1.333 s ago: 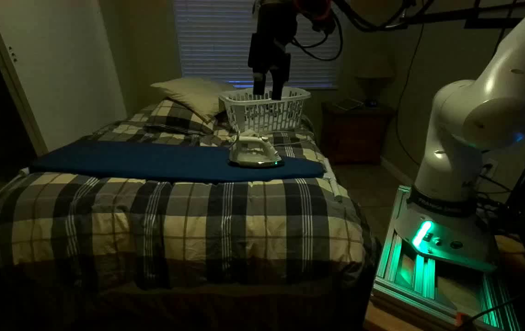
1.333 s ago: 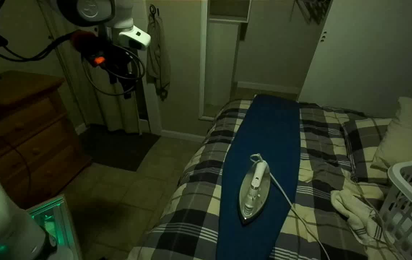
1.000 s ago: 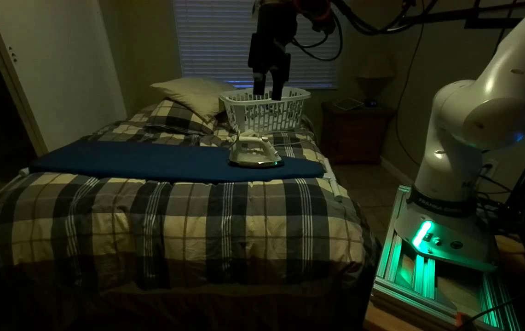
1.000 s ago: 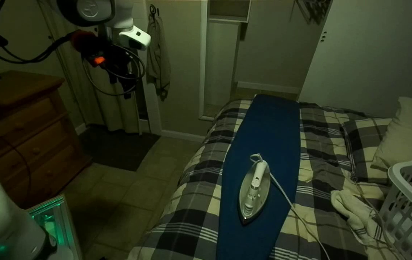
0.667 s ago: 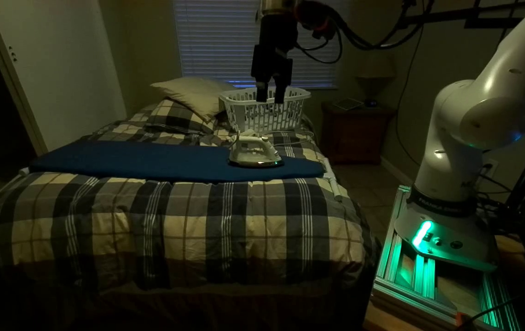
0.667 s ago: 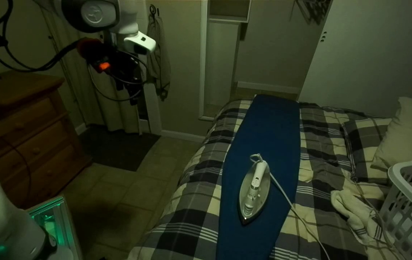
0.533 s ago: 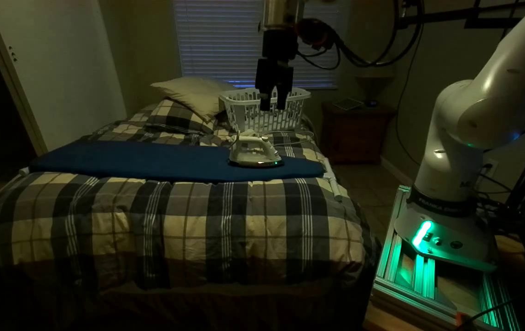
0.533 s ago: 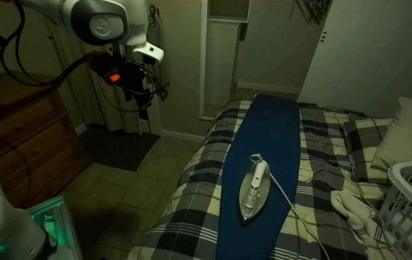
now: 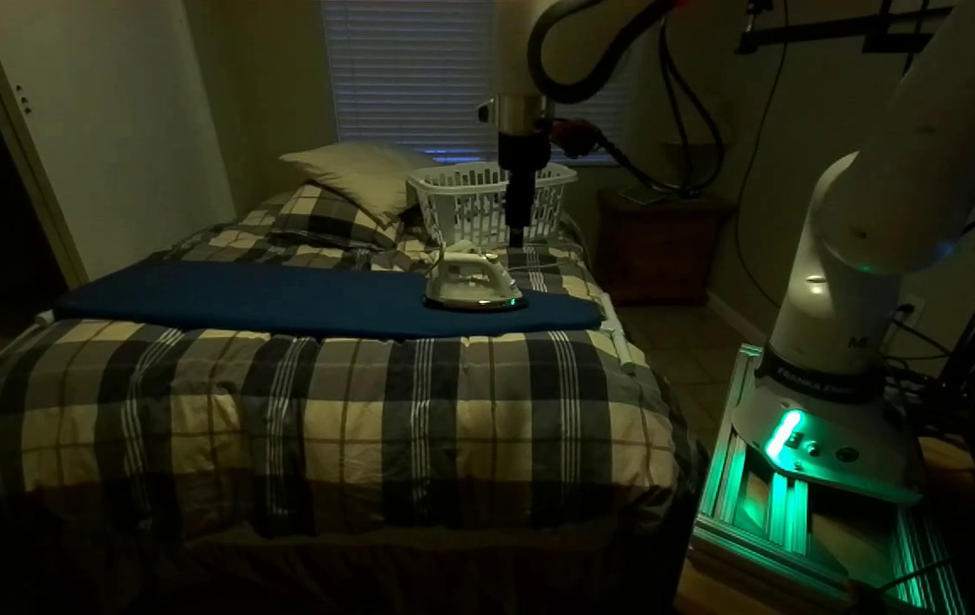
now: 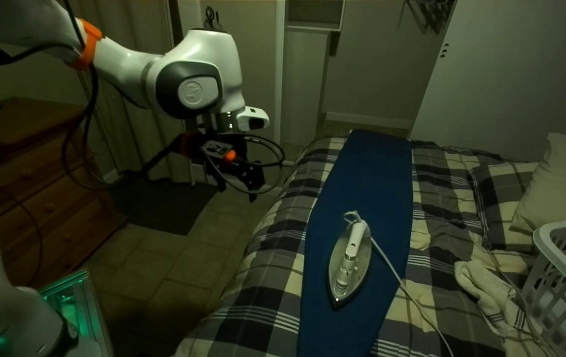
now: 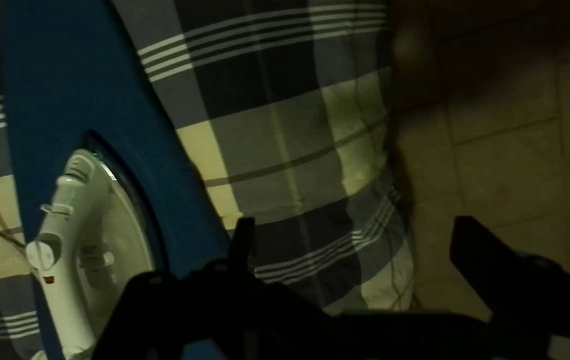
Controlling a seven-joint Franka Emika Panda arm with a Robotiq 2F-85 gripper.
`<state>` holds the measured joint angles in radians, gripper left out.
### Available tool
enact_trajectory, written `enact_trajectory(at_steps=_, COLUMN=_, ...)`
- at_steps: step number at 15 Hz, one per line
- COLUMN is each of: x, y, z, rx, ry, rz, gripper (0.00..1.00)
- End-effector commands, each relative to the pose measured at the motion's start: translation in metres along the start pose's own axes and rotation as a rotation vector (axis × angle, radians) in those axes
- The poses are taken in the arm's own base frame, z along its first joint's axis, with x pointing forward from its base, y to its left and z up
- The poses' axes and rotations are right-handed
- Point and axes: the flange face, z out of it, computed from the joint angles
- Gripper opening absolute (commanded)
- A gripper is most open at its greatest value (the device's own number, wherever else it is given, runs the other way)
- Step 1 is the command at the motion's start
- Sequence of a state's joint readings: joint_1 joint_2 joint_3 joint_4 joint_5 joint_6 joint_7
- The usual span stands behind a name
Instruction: Press the pressing iron power button
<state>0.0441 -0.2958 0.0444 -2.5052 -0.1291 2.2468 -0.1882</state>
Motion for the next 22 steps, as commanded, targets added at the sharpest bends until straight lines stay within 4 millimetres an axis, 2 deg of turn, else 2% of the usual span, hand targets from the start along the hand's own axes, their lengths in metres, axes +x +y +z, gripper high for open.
enact_trajectory(at_steps=1, x=-0.001, y=0.048, z=0.029, rx=-0.136, ry=-0.04, rz=-0.082, gripper=1.0)
enact_trajectory(at_steps=2, x=-0.002, y=0.059, z=0.037, rx=-0.158, ry=-0.036, rz=-0.108, gripper=1.0)
enact_trajectory(at_steps=3, x=-0.004, y=0.041, z=0.027, rx=-0.111, ry=-0.036, rz=-0.056, gripper=1.0)
enact_trajectory(at_steps=5, x=-0.006, y=0.057, z=0.038, rx=-0.132, ry=-0.041, rz=-0.074, gripper=1.0)
enact_trajectory(at_steps=11, x=-0.004, y=0.057, z=0.038, rx=-0.136, ry=-0.041, rz=-0.086, gripper=1.0)
enact_trajectory(at_steps=13, x=0.009, y=0.072, z=0.05, rx=-0.147, ry=-0.063, rz=-0.046, gripper=1.0)
enact_trajectory(at_steps=18, x=0.038, y=0.137, z=0.081, rx=-0.18, ry=-0.094, rz=0.07, gripper=1.0)
enact_trajectory(at_steps=22, x=0.065, y=0.176, z=0.106, rx=-0.215, ry=-0.087, rz=0.112, gripper=1.0)
